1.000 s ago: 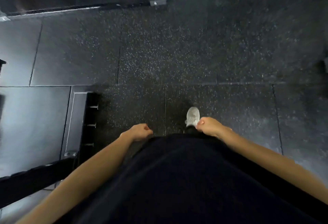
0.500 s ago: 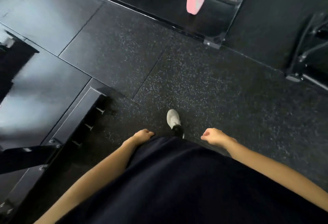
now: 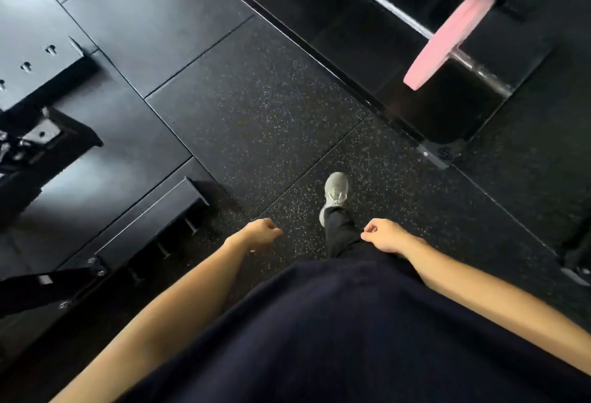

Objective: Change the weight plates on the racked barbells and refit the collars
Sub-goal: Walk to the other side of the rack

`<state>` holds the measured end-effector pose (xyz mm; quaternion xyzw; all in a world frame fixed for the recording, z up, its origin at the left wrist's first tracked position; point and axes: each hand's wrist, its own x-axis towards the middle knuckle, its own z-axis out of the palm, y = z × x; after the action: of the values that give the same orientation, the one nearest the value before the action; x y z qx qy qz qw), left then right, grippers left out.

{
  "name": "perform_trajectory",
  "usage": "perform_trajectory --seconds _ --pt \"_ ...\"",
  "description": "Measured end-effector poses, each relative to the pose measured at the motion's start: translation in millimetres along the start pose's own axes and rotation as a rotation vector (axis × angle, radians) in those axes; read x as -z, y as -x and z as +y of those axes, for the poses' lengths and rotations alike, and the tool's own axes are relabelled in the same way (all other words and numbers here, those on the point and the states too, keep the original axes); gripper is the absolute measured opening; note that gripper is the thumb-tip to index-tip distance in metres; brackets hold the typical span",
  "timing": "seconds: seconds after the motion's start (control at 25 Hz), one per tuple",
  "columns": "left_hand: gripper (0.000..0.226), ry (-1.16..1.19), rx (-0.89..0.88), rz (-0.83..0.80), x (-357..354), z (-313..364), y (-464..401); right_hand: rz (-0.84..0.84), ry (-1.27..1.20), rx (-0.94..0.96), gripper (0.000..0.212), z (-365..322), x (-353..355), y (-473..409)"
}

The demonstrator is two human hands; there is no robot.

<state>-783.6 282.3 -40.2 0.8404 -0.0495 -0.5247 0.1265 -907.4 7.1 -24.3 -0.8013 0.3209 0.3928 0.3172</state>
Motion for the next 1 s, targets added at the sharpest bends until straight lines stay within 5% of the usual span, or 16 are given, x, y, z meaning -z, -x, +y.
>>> perform_trajectory --seconds 0.16,0.48,0.72,1.0 --pt "0.035 -0.008 0.086 -0.073 79.7 27.5 -61.9 -0.019 0.06 0.039 0.027 -65.2 88.6 -92.3" --pt "0.037 0.419 0.213 0.193 278.7 76.6 -136.7 -0.086 0.312 0.167 0.028 -262.2 272.6 -233.2" --pt "0.04 0.513 0.311 0.094 389.6 66.7 -220.1 -0.167 0.401 0.174 0.018 -404.8 341.3 -342.0" --pt "0.034 0.451 0.26 0.173 659.4 44.1 -315.7 -0.076 0.314 0.25 0.014 -642.5 439.2 -455.2"
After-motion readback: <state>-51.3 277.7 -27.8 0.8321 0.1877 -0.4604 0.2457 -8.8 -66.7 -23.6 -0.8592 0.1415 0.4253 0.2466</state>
